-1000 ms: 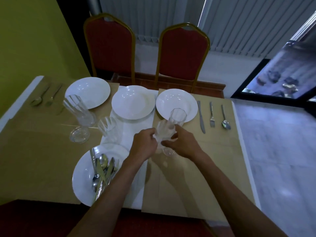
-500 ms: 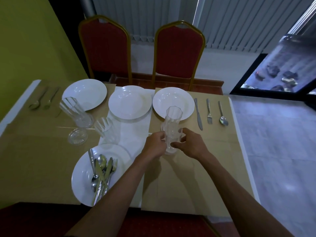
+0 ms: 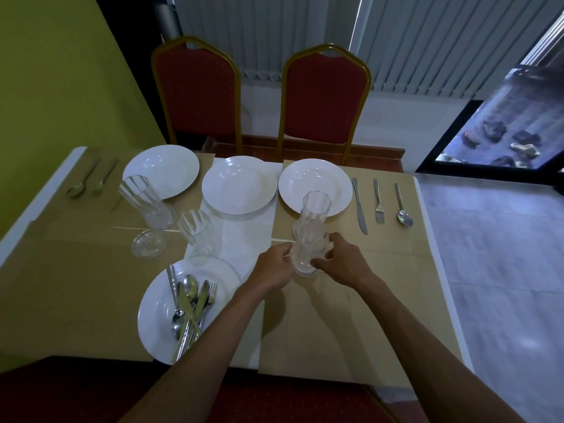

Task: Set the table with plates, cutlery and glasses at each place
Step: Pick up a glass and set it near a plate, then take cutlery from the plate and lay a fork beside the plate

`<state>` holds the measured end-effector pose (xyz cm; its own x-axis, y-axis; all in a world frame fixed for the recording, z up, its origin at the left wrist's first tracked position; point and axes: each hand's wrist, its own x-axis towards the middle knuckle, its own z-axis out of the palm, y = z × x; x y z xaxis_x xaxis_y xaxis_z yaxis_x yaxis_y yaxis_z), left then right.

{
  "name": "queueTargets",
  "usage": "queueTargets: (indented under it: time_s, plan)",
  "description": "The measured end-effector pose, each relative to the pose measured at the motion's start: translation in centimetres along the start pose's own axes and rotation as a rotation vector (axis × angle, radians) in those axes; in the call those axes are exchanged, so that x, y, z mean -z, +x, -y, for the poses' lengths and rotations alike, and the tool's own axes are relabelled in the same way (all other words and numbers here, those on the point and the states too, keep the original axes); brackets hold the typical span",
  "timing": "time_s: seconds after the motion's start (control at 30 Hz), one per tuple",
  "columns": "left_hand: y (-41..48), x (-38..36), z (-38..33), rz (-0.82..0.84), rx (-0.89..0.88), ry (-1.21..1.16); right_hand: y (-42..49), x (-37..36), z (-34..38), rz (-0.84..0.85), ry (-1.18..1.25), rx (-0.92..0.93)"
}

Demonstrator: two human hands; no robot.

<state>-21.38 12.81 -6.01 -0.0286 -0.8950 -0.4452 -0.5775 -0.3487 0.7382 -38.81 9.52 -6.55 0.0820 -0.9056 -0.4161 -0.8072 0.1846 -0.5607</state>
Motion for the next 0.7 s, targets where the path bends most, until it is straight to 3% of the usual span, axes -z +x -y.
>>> queueTargets:
  time_s: [0.2, 0.4, 0.7]
  plan:
    - [-1.6, 2.3, 5.3, 0.015, 0.071, -0.001, -3.5, -0.5, 0.1, 0.239, -0.121, -0.084]
    - [-4.4, 4.8, 10.7, -0.007, 0.168, -0.112, -4.9, -5.0, 6.4, 0.414, -0.107, 0.105]
    - [-9.4, 10.4, 17.6, -0.215, 0.293, -0.181, -5.5, -13.2, 13.0, 0.578, -0.245, 0.258]
